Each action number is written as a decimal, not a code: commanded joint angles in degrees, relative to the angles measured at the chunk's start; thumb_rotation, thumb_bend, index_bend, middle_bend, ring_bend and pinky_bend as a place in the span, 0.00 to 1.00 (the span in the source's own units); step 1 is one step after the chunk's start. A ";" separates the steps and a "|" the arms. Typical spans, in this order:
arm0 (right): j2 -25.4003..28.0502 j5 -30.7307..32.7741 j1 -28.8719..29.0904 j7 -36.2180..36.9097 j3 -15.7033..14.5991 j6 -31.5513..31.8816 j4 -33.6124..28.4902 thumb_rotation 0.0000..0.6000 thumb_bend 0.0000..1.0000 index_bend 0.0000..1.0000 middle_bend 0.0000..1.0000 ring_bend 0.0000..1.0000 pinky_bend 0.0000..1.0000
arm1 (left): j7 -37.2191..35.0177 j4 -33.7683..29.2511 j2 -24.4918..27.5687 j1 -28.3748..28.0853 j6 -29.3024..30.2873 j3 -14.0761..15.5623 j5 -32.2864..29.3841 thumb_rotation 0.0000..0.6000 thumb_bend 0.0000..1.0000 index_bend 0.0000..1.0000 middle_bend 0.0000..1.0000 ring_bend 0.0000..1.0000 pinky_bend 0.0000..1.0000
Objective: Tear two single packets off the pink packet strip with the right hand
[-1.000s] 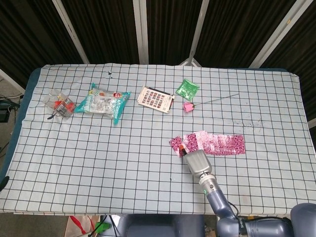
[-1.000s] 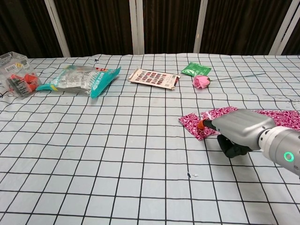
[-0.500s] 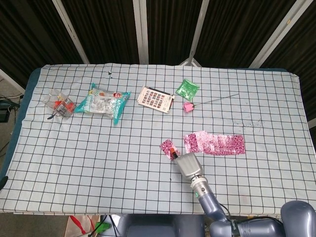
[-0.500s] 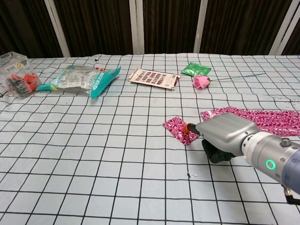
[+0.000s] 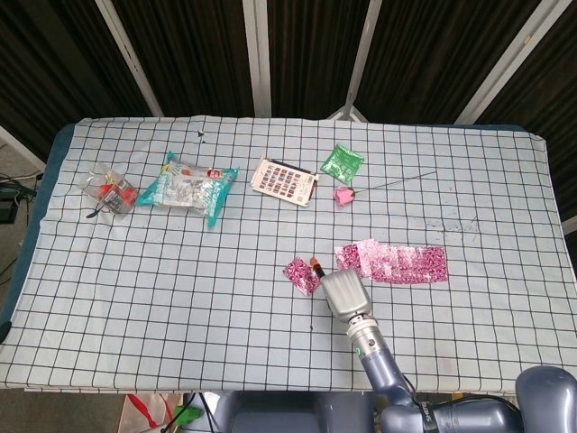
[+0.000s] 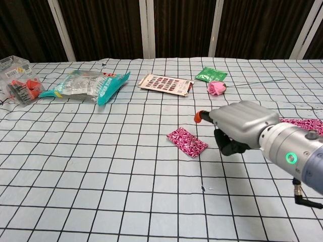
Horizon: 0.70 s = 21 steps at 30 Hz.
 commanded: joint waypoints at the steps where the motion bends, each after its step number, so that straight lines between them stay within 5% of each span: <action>1: 2.94 -0.20 -1.17 1.12 0.25 1.19 -1.49 1.00 0.89 0.15 0.83 0.85 0.67 | 0.37 -0.11 -0.10 0.01 0.04 0.02 0.04 1.00 0.38 0.18 0.04 0.00 0.12; 10: 7.89 1.94 -2.56 3.12 -1.61 -0.92 -1.90 1.00 0.89 0.15 0.83 0.85 0.67 | 2.67 -0.76 -0.73 0.07 0.32 0.11 0.32 1.00 0.38 0.18 0.04 0.00 0.12; 21: 6.94 2.13 -2.66 5.56 -3.18 -3.58 1.80 1.00 0.89 0.15 0.83 0.85 0.67 | 4.05 -1.01 -1.11 -0.08 0.02 0.00 -0.09 1.00 0.38 0.18 0.04 0.00 0.12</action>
